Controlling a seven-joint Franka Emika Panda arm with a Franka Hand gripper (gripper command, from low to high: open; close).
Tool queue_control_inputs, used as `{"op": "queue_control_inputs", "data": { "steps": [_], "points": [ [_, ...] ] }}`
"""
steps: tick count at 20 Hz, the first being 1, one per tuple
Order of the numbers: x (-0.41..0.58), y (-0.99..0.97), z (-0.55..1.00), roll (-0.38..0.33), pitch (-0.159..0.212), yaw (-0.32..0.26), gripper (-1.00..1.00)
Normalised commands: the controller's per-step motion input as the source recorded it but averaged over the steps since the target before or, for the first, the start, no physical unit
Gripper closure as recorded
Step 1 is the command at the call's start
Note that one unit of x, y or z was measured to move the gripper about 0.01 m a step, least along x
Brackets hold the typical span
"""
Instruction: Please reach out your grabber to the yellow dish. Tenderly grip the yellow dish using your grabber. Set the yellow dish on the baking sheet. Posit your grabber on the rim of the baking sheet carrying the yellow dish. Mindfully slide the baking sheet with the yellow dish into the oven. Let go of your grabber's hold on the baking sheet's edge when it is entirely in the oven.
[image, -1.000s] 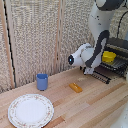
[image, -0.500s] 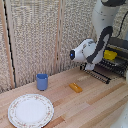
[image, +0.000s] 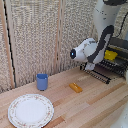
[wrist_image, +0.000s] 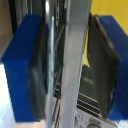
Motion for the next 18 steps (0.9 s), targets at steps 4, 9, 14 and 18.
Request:
{"op": "queue_control_inputs", "data": {
  "steps": [4, 9, 14, 18],
  "points": [
    [-0.320, -0.78, 0.46, 0.000, 0.000, 0.091, 1.00],
    [-0.188, -0.92, 0.27, 0.000, -0.002, 0.063, 1.00],
    [0.000, -1.00, -0.02, 0.000, -0.003, 0.007, 1.00],
    [0.000, -1.00, -0.03, 0.000, -0.010, 0.000, 1.00]
  ]
}}
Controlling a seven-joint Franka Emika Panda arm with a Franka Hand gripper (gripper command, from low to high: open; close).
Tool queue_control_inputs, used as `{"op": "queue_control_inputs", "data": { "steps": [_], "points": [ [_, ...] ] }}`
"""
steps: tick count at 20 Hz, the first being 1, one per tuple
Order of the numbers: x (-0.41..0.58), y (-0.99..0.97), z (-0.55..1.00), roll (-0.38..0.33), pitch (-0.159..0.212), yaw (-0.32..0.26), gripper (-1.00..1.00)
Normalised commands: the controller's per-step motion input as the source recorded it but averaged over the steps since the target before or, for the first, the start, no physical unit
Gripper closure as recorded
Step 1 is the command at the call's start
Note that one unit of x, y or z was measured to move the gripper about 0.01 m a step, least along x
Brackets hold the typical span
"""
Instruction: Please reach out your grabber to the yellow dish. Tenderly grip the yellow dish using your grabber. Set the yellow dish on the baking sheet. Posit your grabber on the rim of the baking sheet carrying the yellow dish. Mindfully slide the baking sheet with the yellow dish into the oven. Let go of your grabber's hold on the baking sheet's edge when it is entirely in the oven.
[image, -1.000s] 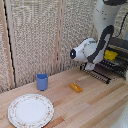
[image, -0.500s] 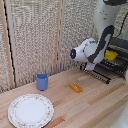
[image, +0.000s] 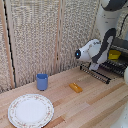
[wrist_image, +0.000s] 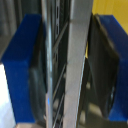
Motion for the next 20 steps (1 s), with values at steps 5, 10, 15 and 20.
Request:
{"op": "queue_control_inputs", "data": {
  "steps": [5, 10, 15, 20],
  "points": [
    [0.000, -0.82, -0.01, -0.001, -0.003, 0.002, 1.00],
    [0.000, -0.26, 0.00, 0.002, -0.012, 0.000, -1.00],
    [0.014, 0.04, 0.19, 0.012, -0.003, -0.012, -1.00],
    [0.222, 0.43, 0.14, 0.077, 0.030, -0.025, -1.00]
  ]
}}
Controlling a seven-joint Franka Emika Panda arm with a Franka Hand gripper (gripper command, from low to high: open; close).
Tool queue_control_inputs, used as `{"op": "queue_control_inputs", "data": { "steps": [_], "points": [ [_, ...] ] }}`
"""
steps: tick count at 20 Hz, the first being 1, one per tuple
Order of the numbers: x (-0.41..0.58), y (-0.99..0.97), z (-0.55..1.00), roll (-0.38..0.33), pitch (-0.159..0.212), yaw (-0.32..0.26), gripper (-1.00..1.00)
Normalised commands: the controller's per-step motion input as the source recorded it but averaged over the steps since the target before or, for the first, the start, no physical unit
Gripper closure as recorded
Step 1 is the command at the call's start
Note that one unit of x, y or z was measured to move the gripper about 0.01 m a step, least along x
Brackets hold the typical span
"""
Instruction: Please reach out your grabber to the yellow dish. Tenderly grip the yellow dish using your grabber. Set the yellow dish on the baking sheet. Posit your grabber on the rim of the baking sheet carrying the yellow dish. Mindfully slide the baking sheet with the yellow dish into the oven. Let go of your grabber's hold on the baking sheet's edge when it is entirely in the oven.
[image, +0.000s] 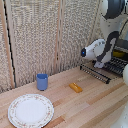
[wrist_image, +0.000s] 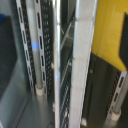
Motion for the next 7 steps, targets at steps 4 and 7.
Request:
{"op": "queue_control_inputs", "data": {
  "steps": [4, 7],
  "points": [
    [0.306, 0.51, 0.12, 0.108, 0.060, -0.012, -1.00],
    [0.270, 0.38, 0.21, 0.093, 0.123, 0.000, -1.00]
  ]
}}
